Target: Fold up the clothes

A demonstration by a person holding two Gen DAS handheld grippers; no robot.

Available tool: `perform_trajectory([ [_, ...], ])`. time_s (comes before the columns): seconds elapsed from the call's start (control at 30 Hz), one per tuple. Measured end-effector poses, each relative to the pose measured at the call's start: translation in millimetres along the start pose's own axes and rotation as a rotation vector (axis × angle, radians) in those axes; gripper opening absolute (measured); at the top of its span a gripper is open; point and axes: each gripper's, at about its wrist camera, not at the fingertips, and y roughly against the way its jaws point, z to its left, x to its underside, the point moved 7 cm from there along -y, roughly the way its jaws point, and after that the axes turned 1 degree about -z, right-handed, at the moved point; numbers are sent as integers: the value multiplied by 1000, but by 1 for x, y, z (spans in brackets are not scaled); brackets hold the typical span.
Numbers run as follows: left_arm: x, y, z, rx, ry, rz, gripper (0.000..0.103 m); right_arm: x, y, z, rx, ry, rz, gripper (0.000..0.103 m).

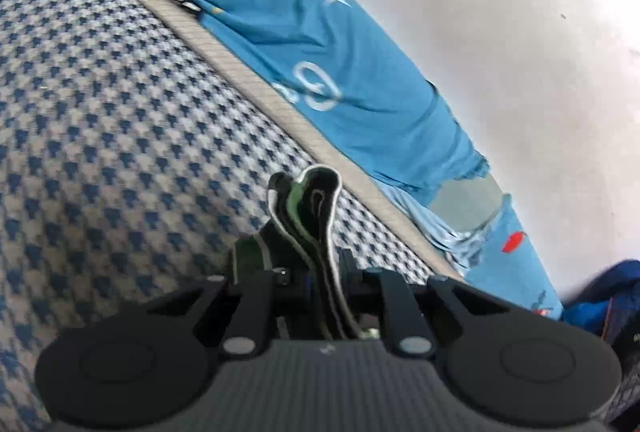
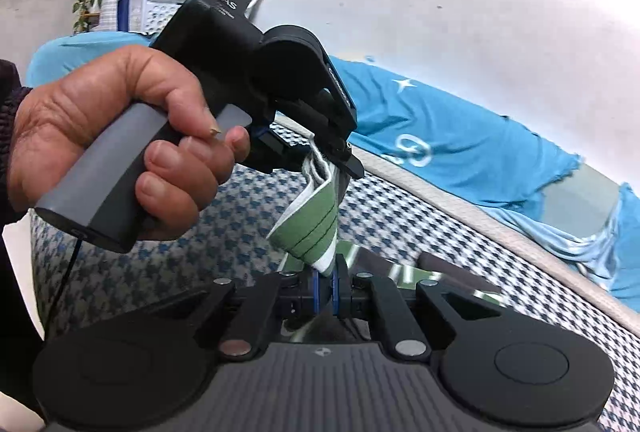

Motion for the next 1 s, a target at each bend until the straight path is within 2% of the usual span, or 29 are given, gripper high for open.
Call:
perform_trajectory([
  [0.3, 20, -20, -41, 90, -64, 29, 11, 10, 21, -29, 62, -18, -1, 7],
  [0.6, 42, -38, -68, 127, -124, 73, 11, 29, 35, -58, 132, -55, 26, 7],
  [0.83, 63, -54, -83, 168, -169, 123, 13, 48, 35, -76, 161, -100, 78, 7],
  [0.93, 68, -59, -83, 173, -163, 145, 26, 59, 31, -90, 176, -158, 130, 7],
  [1.0, 68, -59, -82, 172, -154, 144, 41, 69, 27, -100, 189, -209, 178, 7],
])
